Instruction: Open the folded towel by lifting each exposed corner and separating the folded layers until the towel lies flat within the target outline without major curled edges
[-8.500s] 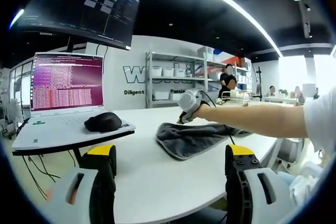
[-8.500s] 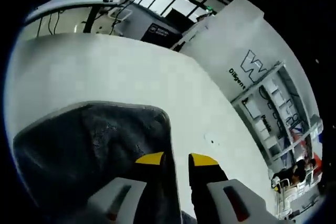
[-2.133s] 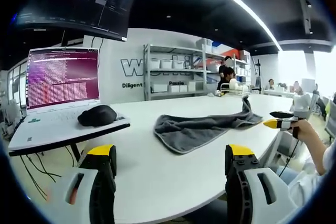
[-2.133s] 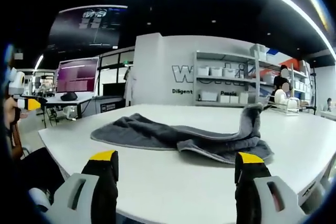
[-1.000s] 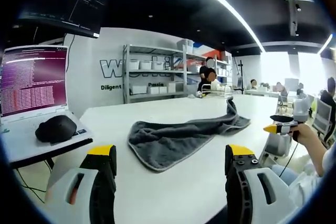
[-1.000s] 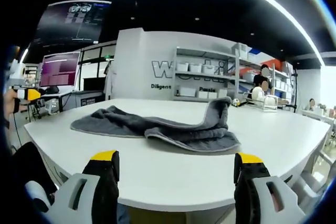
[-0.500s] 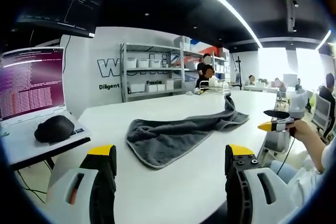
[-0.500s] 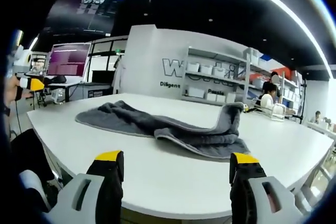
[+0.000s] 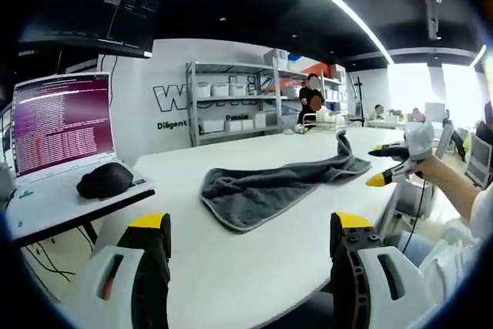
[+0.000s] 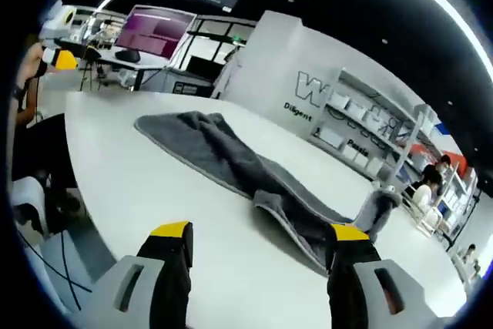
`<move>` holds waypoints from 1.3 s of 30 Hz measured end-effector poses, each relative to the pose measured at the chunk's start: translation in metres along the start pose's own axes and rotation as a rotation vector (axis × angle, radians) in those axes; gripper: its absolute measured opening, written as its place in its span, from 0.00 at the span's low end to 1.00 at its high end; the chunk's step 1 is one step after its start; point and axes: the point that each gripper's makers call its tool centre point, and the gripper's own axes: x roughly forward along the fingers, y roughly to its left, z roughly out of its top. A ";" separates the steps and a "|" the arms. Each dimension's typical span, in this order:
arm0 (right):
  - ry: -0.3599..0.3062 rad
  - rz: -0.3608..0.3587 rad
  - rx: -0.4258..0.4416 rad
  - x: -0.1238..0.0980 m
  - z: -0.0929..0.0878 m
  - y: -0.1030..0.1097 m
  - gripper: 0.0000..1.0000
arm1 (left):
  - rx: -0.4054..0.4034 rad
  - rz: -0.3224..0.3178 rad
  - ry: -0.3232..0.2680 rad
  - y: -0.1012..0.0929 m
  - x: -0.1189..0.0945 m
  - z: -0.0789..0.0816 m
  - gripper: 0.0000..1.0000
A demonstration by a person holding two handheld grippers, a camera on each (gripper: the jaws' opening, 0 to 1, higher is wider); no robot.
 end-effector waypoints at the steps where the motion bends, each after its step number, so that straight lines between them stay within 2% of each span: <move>1: -0.004 0.011 -0.012 0.003 0.003 -0.001 0.70 | 0.001 0.005 0.001 0.001 -0.002 0.000 0.84; 3: 0.000 0.024 -0.031 0.008 0.005 -0.002 0.67 | 0.002 0.013 0.001 0.002 -0.005 -0.001 0.84; 5: 0.019 0.048 -0.093 0.018 0.009 -0.005 0.65 | 0.003 0.025 0.005 0.004 -0.010 -0.002 0.84; 10: 0.046 0.090 -0.148 0.039 0.018 -0.010 0.64 | 0.005 0.043 0.016 0.006 -0.019 -0.006 0.84; 13: 0.066 0.114 -0.213 0.055 0.024 -0.013 0.63 | 0.008 0.054 0.023 0.007 -0.024 -0.008 0.84; 17: 0.083 0.180 -0.243 0.079 0.032 -0.007 0.63 | 0.007 0.066 0.018 0.010 -0.027 -0.007 0.84; 20: 0.112 0.203 -0.255 0.100 0.032 -0.007 0.61 | 0.005 0.066 0.019 0.010 -0.027 -0.007 0.84; 24: 0.184 0.210 -0.285 0.123 0.023 -0.011 0.60 | 0.012 0.053 0.023 0.007 -0.025 -0.007 0.84; 27: 0.209 0.211 -0.322 0.139 0.020 -0.014 0.54 | 0.014 0.047 0.023 0.006 -0.023 -0.007 0.84; 31: 0.214 0.222 -0.323 0.145 0.021 -0.016 0.35 | 0.020 0.035 0.034 0.004 -0.019 -0.010 0.84; 36: 0.245 0.198 -0.347 0.147 0.020 -0.022 0.30 | 0.018 0.031 0.045 0.006 -0.019 -0.013 0.84; 39: 0.240 0.188 -0.356 0.145 0.025 -0.024 0.28 | 0.012 0.038 0.037 0.009 -0.022 -0.012 0.84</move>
